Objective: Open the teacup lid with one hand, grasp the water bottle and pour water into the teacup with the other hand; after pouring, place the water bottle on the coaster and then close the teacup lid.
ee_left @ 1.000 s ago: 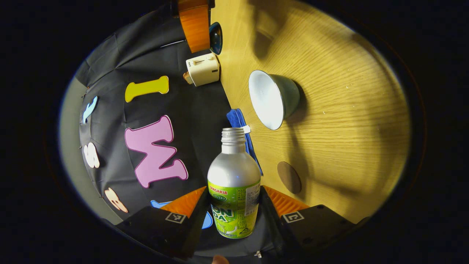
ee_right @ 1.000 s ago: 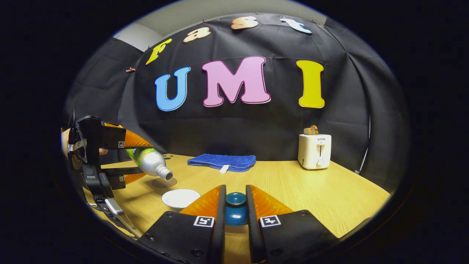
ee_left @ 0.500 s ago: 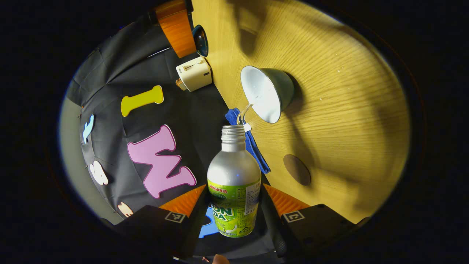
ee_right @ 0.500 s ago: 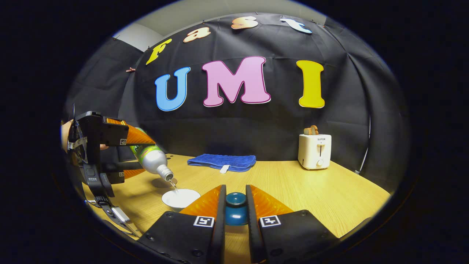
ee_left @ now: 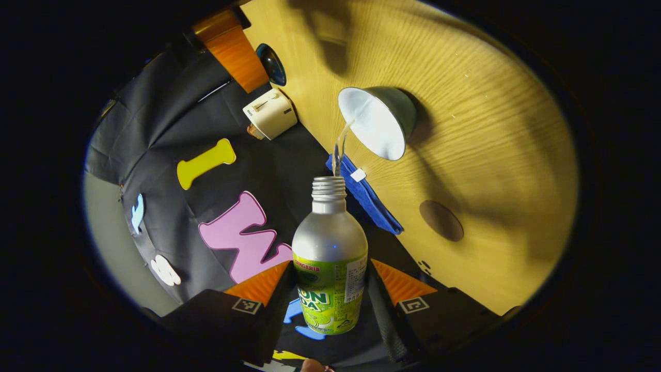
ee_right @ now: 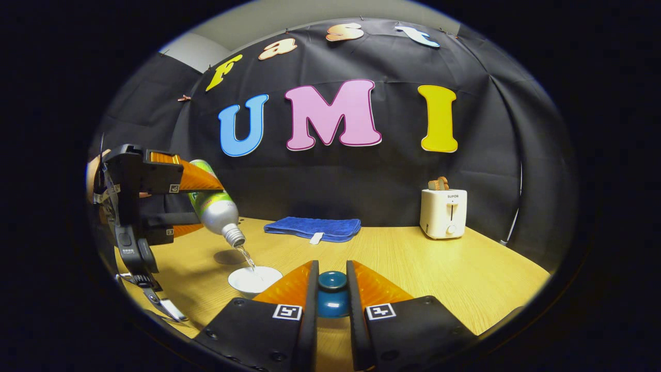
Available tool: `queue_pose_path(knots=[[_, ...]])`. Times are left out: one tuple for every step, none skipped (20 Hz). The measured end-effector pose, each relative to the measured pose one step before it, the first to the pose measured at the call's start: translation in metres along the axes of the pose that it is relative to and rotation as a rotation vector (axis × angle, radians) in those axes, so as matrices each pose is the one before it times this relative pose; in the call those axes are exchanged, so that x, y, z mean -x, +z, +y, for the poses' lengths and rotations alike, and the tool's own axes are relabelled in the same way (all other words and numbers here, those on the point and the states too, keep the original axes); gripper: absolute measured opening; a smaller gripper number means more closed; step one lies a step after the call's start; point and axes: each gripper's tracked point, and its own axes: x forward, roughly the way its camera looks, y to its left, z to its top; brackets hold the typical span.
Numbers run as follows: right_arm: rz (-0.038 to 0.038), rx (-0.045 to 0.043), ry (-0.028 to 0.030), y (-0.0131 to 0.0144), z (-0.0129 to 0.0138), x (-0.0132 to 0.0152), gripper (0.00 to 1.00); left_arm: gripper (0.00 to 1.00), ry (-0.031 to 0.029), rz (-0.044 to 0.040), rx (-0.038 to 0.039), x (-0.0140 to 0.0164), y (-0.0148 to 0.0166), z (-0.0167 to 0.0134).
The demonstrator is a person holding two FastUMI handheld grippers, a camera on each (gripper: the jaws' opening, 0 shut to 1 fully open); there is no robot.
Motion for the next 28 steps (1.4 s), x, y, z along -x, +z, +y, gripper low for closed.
queue_pose_path(knots=[[-0.00018, 0.00027, 0.00008, 0.00041, -0.00028, -0.00038, 0.3, 0.82, 0.00958, -0.00535, -0.03548, -0.00107, -0.00061, 0.00334], [0.00009, 0.00038, 0.00018, -0.00007, 0.00044, 0.00094, 0.3, 0.81, 0.00493, -0.00212, -0.03034, 0.00004, -0.00096, 0.00457], [-0.00024, 0.00015, 0.00007, -0.00078, -0.00042, -0.00116, 0.3, 0.81, 0.00037, -0.00482, -0.0208, -0.00102, -0.00071, 0.00067], [0.00015, -0.00008, 0.00008, -0.00004, 0.00022, 0.00057, 0.3, 0.81, 0.00272, -0.00502, -0.0177, -0.00123, 0.0027, -0.00198], [0.00005, -0.00011, 0.00011, 0.0003, -0.00024, -0.00064, 0.3, 0.81, 0.00325, -0.00451, -0.01366, -0.00073, 0.00143, 0.00179], [-0.00005, 0.00013, 0.00012, -0.00019, 0.0004, 0.00029, 0.3, 0.81, 0.0044, -0.00259, -0.01429, 0.00137, 0.00177, 0.00086], [-0.00005, -0.00014, 0.00003, 0.00034, -0.00041, -0.00071, 0.3, 0.81, 0.00222, -0.00303, -0.01352, -0.00042, -0.00037, 0.00389], [0.00013, -0.00011, 0.00005, -0.00038, 0.00015, 0.00102, 0.3, 0.81, 0.00034, -0.0011, -0.01332, -0.00058, 0.00064, 0.00056], [0.00005, 0.00008, -0.00005, 0.00021, -0.00022, -0.00076, 0.3, 0.82, 0.00212, -0.00045, -0.01585, -0.00036, 0.00002, 0.00132], [-0.00014, 0.00013, -0.00005, 0.0, 0.0006, 0.00086, 0.3, 0.81, 0.00872, -0.00166, -0.01883, -0.00085, 0.0018, 0.00151], [-0.00009, 0.00003, 0.00005, -0.00004, -0.00037, -0.00051, 0.3, 0.81, 0.00887, -0.00079, -0.01793, -0.00022, -0.0012, 0.00367], [-0.00009, 0.00017, 0.00011, -0.00005, 0.00025, 0.00076, 0.3, 0.81, 0.00672, -0.00208, -0.01291, 0.00015, 0.00067, 0.00317], [-0.00011, 0.00018, 0.0003, 0.00021, -0.00012, -0.00066, 0.3, 0.81, 0.00506, -0.00639, -0.0062, -0.00023, 0.00196, 0.00137], [0.00005, -0.00004, 0.00014, -0.00065, 0.00002, 0.00053, 0.3, 0.81, 0.00609, -0.00857, 0.00108, -0.00009, 0.00298, 0.00076], [0.00009, -0.00019, 0.00008, 0.00004, -0.00033, -0.00097, 0.3, 0.81, 0.00503, -0.01024, 0.0071, 0.00103, 0.00172, 0.00227], [-0.00003, 0.00011, -0.00005, 0.00037, 0.00062, 0.00118, 0.3, 0.81, 0.00373, -0.00822, 0.01146, 0.00314, 0.00147, 0.00047], [0.00008, 0.00015, 0.00011, -0.00014, -0.00073, -0.0011, 0.3, 0.81, -0.00366, -0.00322, 0.02099, 0.00196, 0.00061, -0.00416], [0.00001, -0.00013, -0.00012, -0.00007, 0.00014, 0.00065, 0.3, 0.81, -0.00232, 0.0038, 0.03067, 0.00305, 0.00154, -0.00482], [-0.00051, 0.00015, 0.0002, 0.0002, -0.00008, -0.0007, 0.3, 0.81, 0.00266, -0.00429, 0.03755, 0.0013, -0.00003, -0.00128], [0.00044, -0.00005, -0.00002, -0.00042, 0.00045, 0.00074, 0.3, 0.81, 0.00589, -0.00913, 0.04692, -0.00268, 0.00117, -0.00239], [0.00006, 0.00021, -0.00087, 0.00015, -0.00079, -0.0009, 0.3, 0.81, 0.00465, -0.00518, 0.06434, -0.00102, 0.00124, -0.0049], [-0.00009, 0.00005, -0.00035, 0.00026, 0.00021, 0.00078, 0.3, 0.81, -0.00658, -0.00384, 0.0803, -0.00041, 0.00148, -0.00851], [-0.00003, 0.0001, -0.00038, 0.00015, -0.00018, -0.00097, 0.3, 0.81, -0.01968, 0.00063, 0.10097, 0.00117, 0.00098, -0.01017], [0.00004, 0.00016, -0.00081, -0.00047, 0.00031, 0.00039, 0.3, 0.81, -0.01964, -0.0041, 0.11742, -0.00124, 0.00264, -0.01], [0.00005, 0.00008, -0.00121, 0.00003, -0.00108, -0.00042, 0.3, 0.81, -0.00875, -0.00582, 0.12128, -0.00241, 0.00207, -0.00593], [0.00001, 0.00014, -0.0009, -0.00012, 0.00042, 0.001, 0.3, 0.81, 0.00172, -0.00138, 0.11926, -0.00183, -0.0013, -0.00376], [-0.00008, 0.00007, -0.00011, 0.00013, -0.00017, -0.00108, 0.3, 0.81, 0.00574, -0.00621, 0.1139, 0.00071, 0.00222, -0.00472], [-0.00002, -0.00019, -0.00006, -0.00004, 0.00045, 0.00091, 0.3, 0.81, 0.00192, -0.01337, 0.114, 0.00131, 0.00282, -0.00489]])
